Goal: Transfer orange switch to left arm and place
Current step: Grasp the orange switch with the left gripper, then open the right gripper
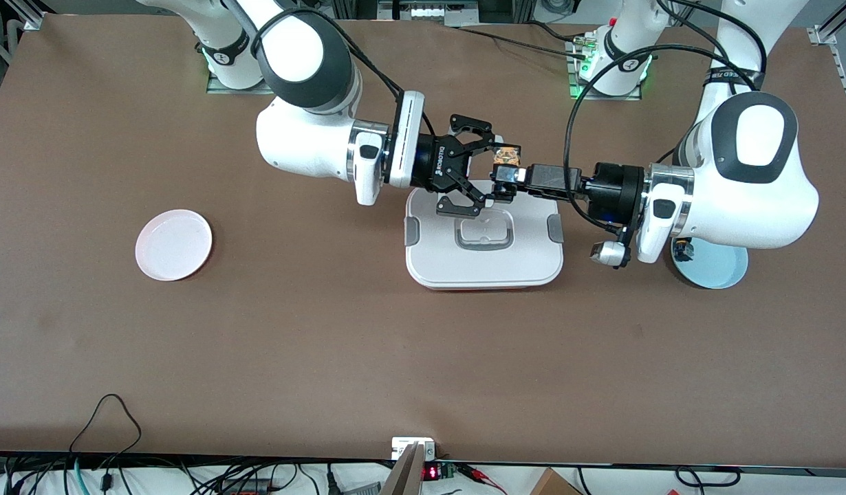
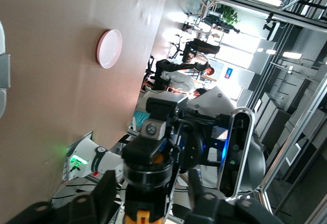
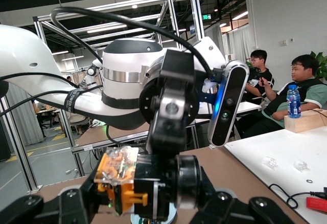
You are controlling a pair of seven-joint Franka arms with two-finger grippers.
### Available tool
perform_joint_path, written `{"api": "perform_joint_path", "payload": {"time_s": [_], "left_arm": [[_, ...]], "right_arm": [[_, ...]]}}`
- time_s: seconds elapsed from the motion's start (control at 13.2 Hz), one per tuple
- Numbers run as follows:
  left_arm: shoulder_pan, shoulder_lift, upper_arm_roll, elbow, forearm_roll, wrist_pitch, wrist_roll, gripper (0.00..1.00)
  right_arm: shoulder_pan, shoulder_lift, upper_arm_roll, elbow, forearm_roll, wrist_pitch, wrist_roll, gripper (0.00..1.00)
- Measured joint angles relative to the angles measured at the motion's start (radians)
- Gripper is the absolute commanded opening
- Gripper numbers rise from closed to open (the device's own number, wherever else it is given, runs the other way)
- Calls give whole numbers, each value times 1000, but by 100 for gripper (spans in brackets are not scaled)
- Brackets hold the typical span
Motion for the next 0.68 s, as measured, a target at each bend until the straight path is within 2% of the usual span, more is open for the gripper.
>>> {"api": "perform_joint_path", "payload": {"time_s": [0.38, 0.45, 0.6, 0.68], "left_arm": [[1, -5, 3, 1, 13, -19, 14, 0], [1, -5, 4, 1, 13, -20, 14, 0], [1, -5, 4, 1, 13, -22, 14, 0], [2, -5, 4, 1, 13, -24, 14, 0]], "right_arm": [[4, 0, 0, 1, 9, 6, 1, 6], [5, 0, 0, 2, 9, 6, 1, 18], [5, 0, 0, 2, 14, 6, 4, 100], [7, 1, 0, 1, 28, 6, 8, 100]]}}
